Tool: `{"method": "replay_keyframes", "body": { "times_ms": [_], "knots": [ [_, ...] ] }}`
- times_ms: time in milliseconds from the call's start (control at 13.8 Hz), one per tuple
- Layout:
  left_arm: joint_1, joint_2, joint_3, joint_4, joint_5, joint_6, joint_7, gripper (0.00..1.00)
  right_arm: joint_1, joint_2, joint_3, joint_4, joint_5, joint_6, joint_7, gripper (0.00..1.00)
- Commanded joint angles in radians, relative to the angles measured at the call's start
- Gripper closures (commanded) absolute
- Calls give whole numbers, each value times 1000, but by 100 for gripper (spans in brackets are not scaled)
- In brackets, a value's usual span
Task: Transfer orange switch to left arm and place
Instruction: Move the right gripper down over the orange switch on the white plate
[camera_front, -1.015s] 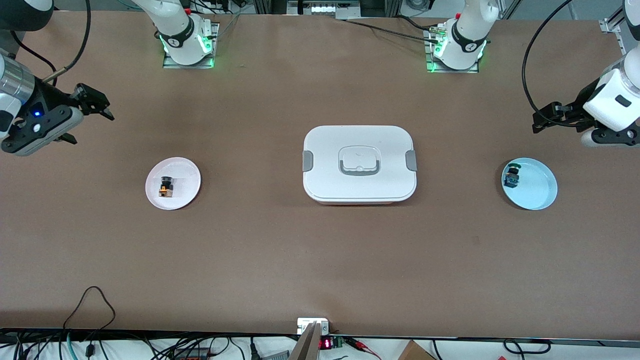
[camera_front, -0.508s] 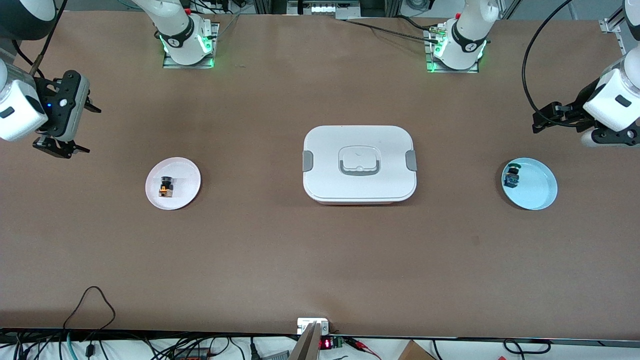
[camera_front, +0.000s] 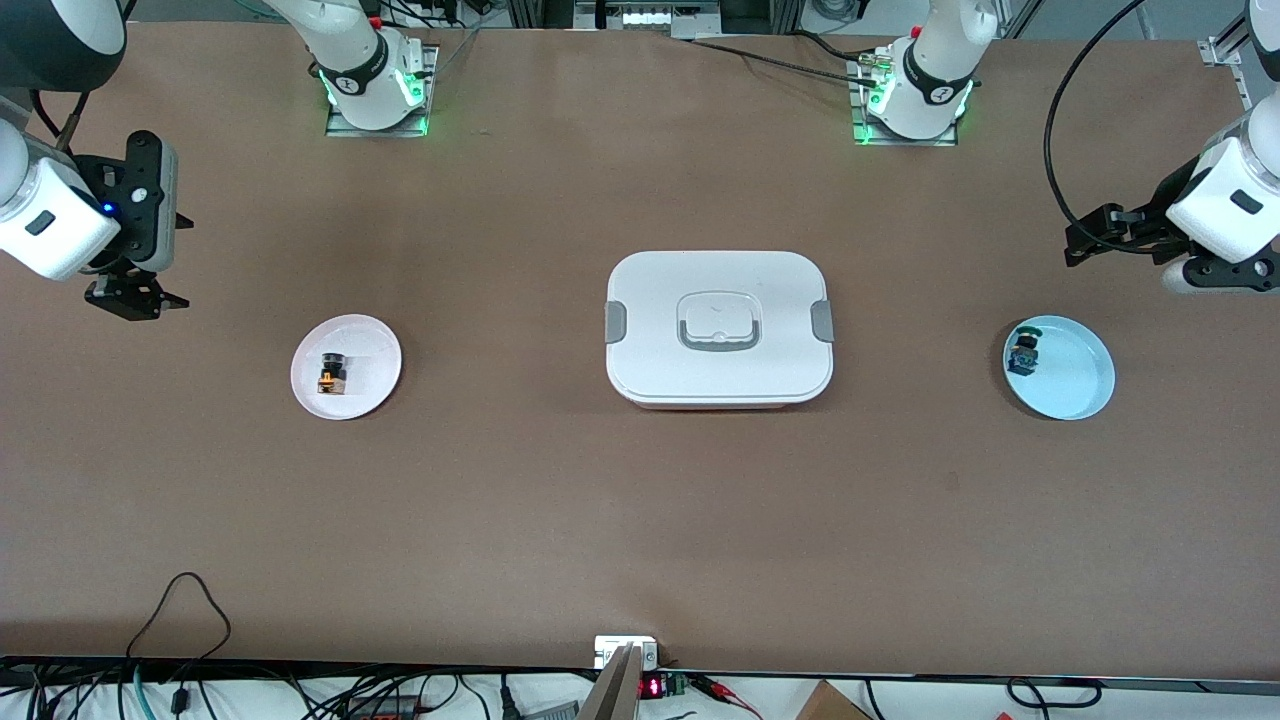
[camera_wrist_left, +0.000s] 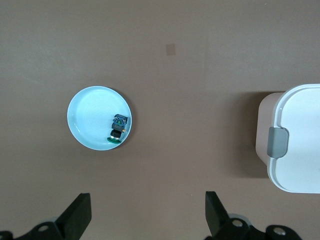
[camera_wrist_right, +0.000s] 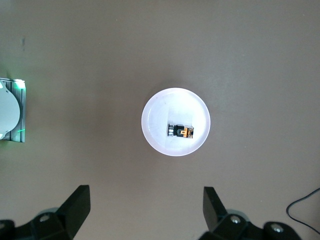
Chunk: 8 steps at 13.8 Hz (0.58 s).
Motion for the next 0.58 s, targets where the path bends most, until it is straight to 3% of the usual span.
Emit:
{"method": "replay_keyframes", "body": {
  "times_ms": [0,145,508],
  "knots": [
    [1,1,3,17,-11,-18,2,0,-4,41,2,4,-18,-6,-43,0],
    [1,1,3,17,-11,-18,2,0,-4,85,0,-34,-25,58,-63,0],
    [1,1,3,17,-11,-18,2,0,-6,121,-1,-321,-23,452,-74,0]
  ]
}}
